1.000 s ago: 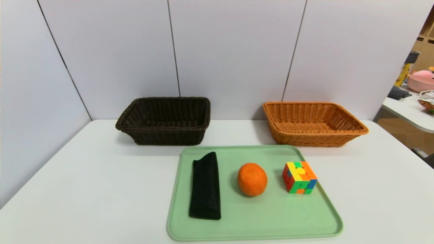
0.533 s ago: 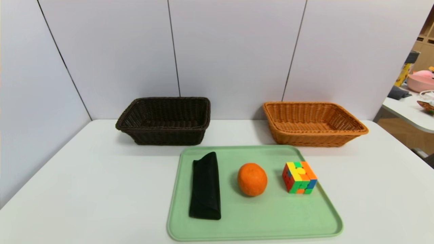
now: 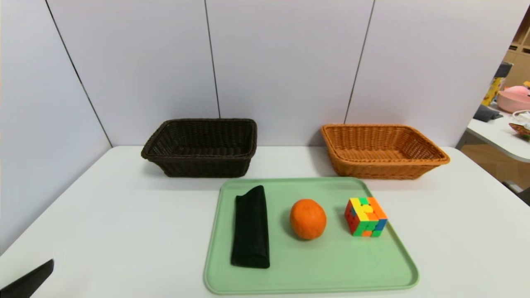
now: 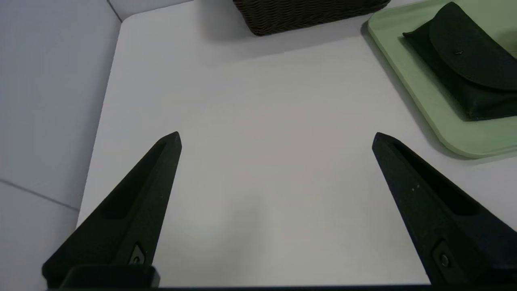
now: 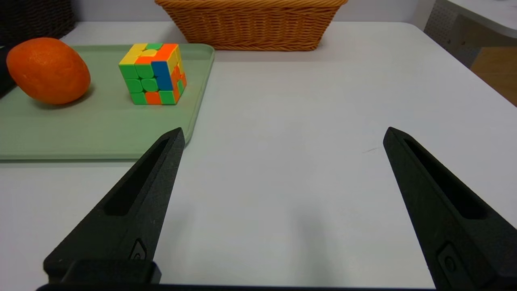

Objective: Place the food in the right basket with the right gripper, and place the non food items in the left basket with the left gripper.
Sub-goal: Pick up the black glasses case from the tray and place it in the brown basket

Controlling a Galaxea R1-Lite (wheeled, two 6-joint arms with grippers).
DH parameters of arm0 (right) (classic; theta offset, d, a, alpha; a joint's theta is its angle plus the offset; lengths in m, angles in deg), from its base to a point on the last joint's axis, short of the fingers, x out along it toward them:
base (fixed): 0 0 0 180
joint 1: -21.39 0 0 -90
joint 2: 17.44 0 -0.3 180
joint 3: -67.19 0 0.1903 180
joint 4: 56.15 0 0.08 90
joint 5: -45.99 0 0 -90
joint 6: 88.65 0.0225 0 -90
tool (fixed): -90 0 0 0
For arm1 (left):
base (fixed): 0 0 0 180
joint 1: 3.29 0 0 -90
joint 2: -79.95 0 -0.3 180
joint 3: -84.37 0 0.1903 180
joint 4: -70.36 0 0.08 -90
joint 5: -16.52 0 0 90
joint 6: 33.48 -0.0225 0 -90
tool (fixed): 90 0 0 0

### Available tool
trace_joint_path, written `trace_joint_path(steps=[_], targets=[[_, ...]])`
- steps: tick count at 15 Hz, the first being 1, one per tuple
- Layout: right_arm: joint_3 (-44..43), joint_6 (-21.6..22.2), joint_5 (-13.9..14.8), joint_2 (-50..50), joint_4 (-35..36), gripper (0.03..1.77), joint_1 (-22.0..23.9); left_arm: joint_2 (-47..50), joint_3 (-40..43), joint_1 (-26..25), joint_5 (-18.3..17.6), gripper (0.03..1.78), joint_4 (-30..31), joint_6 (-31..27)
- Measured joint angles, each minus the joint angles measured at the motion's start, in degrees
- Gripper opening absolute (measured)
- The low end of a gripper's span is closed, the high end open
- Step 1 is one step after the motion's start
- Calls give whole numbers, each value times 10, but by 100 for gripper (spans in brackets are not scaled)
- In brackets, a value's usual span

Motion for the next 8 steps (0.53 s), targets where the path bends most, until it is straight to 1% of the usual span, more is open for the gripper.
trace_joint_path(steps=[3, 5, 7, 8], targets=[[0, 0, 0, 0, 0, 170, 0, -141, -98, 54, 0, 169, -10, -6], [0, 0, 0, 0, 0, 170, 0, -227, -166, 98, 1, 169, -32, -3], [0, 0, 0, 0, 0, 170, 0, -308, -229, 147, 2, 169, -62, 15], [0, 0, 0, 0, 0, 170, 0, -345, -253, 176, 3, 169, -75, 33]])
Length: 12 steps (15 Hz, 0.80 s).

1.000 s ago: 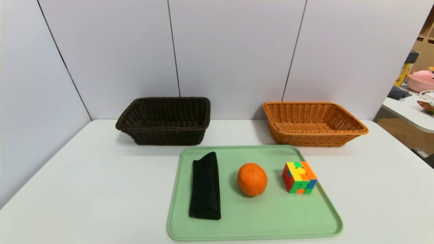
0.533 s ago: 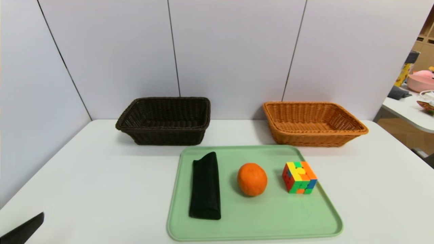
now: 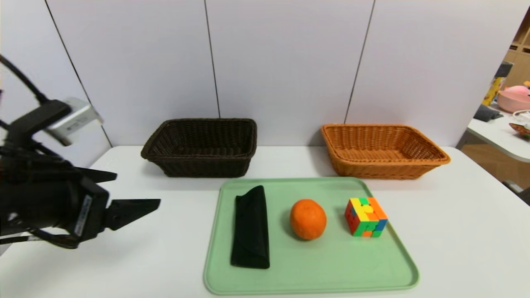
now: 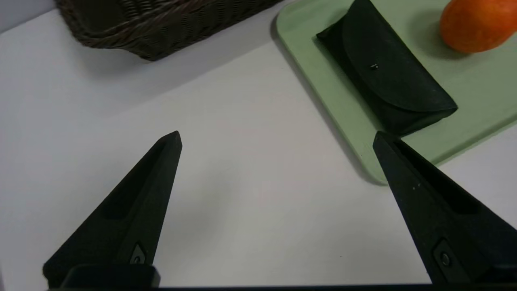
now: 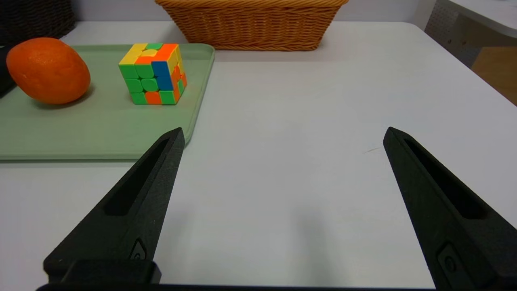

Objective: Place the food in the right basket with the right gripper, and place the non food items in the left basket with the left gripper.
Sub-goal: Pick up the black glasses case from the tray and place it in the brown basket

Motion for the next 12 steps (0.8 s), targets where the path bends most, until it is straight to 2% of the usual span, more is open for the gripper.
trace_joint_path(steps=[3, 6, 9, 12], targets=[[0, 0, 0, 0, 0, 170, 0, -82, -40, 81, 15, 169, -18, 76], [0, 0, 0, 0, 0, 170, 0, -147, -98, 149, 74, 169, -81, 165], [0, 0, 0, 0, 0, 170, 0, -196, -179, 184, 136, 169, -180, 201], [0, 0, 0, 0, 0, 170, 0, -229, -225, 196, 159, 169, -224, 229]])
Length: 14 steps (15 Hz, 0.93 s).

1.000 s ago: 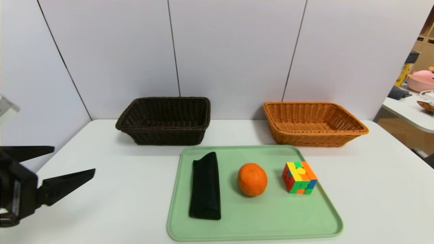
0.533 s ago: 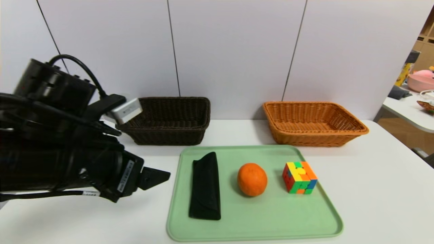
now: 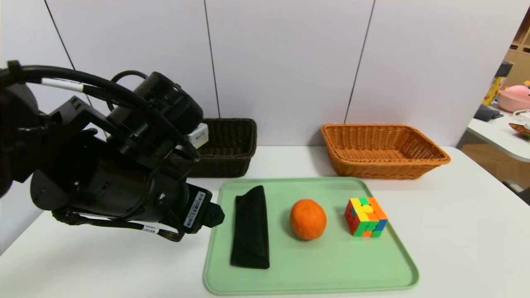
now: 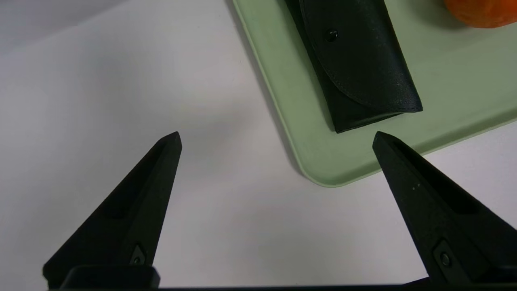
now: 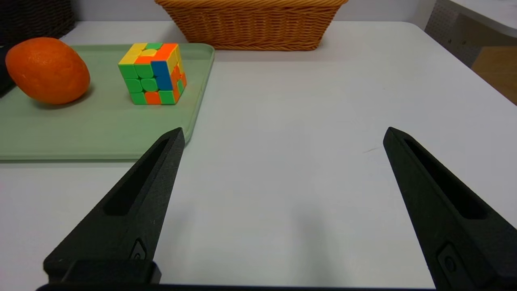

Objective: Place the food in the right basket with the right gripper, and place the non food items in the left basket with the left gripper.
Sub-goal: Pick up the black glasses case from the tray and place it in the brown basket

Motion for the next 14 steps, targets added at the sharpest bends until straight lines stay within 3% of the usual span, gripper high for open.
trace_joint_path(steps=[8, 14], targets=[[0, 0, 0, 0, 0, 170, 0, -65, -41, 46, 45, 169, 4, 193], [0, 0, 0, 0, 0, 170, 0, -126, -49, 67, 79, 169, 27, 208]])
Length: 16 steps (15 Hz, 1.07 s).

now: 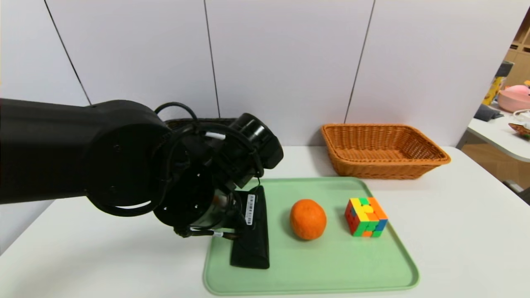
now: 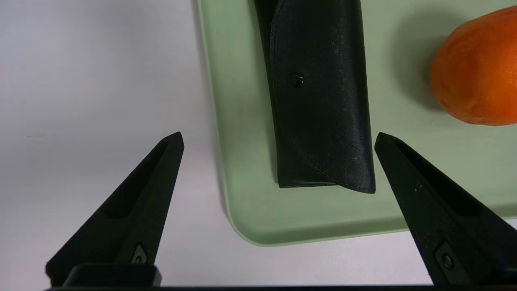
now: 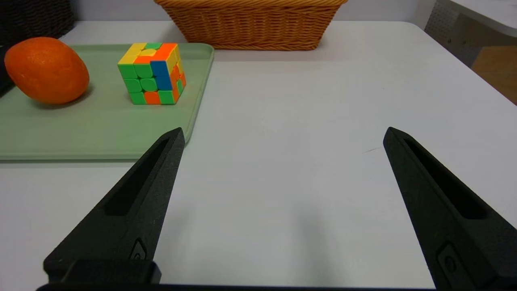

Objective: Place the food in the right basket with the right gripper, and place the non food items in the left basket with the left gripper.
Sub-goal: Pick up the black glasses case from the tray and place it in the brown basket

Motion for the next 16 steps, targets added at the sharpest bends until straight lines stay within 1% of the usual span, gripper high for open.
trace_joint_path(steps=[4, 7, 10, 14, 16], targets=[[0, 0, 0, 0, 0, 170, 0, -30, -2, 3, 0, 169, 4, 0], [0, 0, 0, 0, 0, 170, 0, -50, -21, 7, -6, 169, 2, 0], [0, 0, 0, 0, 0, 170, 0, -67, -43, 8, -27, 169, 2, 0], [0, 0, 0, 0, 0, 170, 0, -85, -53, 8, -44, 169, 3, 10], [0, 0, 0, 0, 0, 170, 0, -94, -55, 8, -45, 169, 4, 18]])
